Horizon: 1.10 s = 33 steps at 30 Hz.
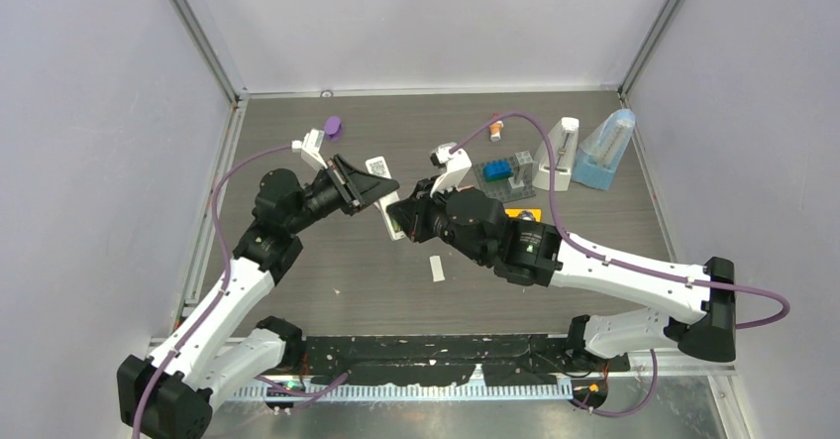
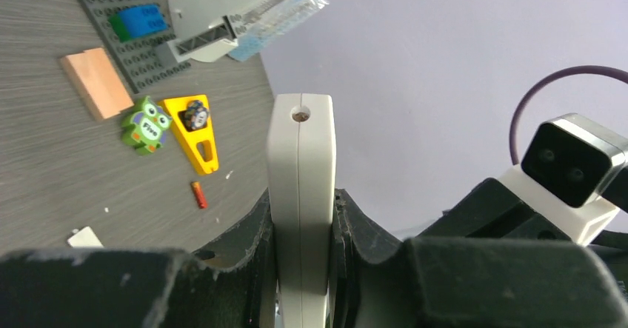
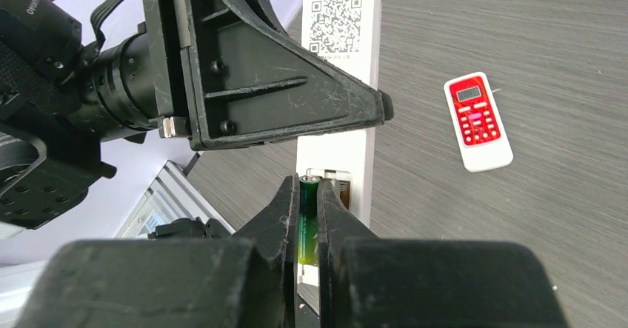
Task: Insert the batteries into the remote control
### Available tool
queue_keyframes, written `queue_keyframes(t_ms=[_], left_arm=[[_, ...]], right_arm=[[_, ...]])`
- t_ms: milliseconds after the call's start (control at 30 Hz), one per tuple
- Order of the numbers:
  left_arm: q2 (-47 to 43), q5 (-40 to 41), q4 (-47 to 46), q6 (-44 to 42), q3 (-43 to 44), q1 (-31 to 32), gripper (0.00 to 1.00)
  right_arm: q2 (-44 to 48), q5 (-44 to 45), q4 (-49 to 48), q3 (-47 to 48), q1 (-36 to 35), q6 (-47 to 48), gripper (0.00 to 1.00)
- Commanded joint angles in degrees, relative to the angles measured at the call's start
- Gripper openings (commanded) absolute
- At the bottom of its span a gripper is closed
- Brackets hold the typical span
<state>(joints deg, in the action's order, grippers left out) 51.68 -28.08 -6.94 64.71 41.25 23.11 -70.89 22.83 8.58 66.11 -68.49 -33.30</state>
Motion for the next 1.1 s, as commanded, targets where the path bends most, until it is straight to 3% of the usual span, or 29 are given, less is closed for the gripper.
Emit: queue_keyframes(t_ms=[0,367,1067], left_arm=[[-0.3,-4.4,-9.9,7.1,-1.0,-0.3,0.0],[-0.2,-6.3,-17.7,12.7,-3.6,-0.3,0.0],[-2.6,-2.9,-21.7,14.8,-4.7,-0.3,0.0]], right_arm=[[0.2,1.9,-4.6,2.5,-0.8,2.3,0.05],[-0.2,4.5,-6.4,1.3,-1.9,5.4,0.05],[1.9,1.9,-6.9,-3.2,-3.5,9.0,0.08]])
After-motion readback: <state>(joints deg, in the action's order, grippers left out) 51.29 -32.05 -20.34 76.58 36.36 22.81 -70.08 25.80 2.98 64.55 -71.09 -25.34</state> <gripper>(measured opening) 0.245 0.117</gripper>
